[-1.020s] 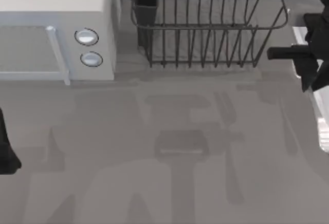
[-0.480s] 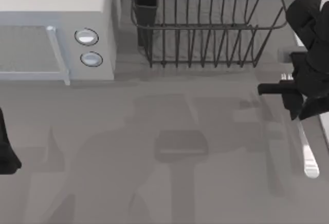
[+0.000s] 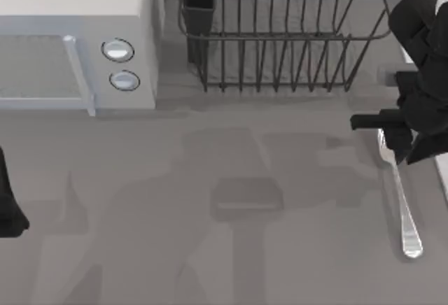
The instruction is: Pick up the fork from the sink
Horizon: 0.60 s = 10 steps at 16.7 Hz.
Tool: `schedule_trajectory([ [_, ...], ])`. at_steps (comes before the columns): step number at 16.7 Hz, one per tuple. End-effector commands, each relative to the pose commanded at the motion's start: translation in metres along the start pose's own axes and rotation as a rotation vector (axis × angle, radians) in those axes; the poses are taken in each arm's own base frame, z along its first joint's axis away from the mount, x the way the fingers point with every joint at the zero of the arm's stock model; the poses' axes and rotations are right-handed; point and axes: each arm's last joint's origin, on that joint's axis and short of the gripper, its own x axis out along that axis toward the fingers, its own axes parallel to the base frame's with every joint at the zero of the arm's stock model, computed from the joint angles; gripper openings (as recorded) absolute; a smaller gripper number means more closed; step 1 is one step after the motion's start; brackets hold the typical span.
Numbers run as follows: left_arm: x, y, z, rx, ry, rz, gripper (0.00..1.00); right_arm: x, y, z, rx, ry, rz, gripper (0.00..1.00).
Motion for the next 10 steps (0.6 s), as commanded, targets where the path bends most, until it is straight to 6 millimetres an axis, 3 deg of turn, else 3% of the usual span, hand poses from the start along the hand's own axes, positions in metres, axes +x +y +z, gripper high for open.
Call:
schedule_trajectory([
  [8,0.0,0.0,0.0,0.0,0.0,0.0,1.0,0.0,0.0,0.0,0.0,0.0,0.0,0.98],
  [10,0.0,0.0,0.0,0.0,0.0,0.0,1.0,0.0,0.0,0.0,0.0,0.0,0.0,1.0],
])
